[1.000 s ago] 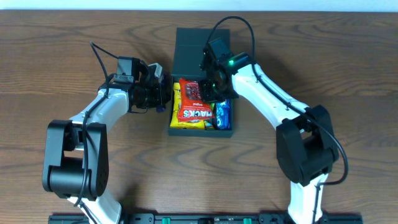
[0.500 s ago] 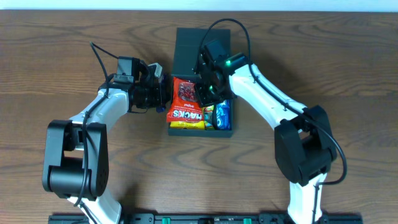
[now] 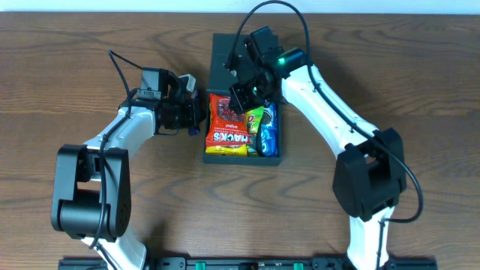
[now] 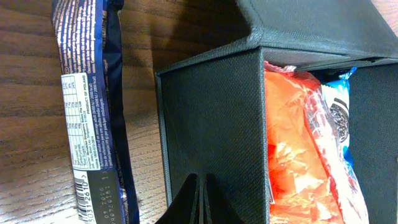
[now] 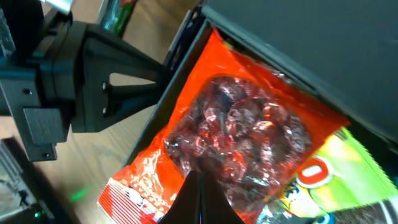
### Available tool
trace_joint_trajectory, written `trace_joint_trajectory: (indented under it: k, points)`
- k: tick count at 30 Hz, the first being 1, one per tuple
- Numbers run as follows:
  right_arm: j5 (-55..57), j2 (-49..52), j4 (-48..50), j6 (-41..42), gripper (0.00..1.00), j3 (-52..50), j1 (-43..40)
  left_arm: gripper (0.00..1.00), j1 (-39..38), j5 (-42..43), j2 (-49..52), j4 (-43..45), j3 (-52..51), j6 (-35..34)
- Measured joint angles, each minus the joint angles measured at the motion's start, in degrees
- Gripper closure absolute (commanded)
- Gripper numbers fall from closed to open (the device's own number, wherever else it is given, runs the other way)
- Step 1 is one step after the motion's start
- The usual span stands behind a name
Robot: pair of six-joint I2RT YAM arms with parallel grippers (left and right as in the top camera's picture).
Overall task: Pack container
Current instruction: 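Press the red bag down with the right gripper to make room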
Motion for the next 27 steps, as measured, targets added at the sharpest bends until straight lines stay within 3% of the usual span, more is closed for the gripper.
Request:
trace_joint_trajectory:
  k: [6, 16, 27]
  points:
    - [-3.7, 5.6, -0.4, -2.2, 0.99, -0.4, 1.0, 0.94, 0.0, 0.0, 0.0, 0.1, 0.0, 0.0]
    - [-5.5, 6.4, -2.0, -3.7, 0.99, 0.0, 1.3, 0.94, 0.0, 0.0, 0.0, 0.2, 0.0, -1.1]
    - [-4.4, -0.2, -5.4, -4.2, 0.99, -0.5, 1.2, 0.94, 0.0, 0.0, 0.0, 0.7, 0.0, -1.3]
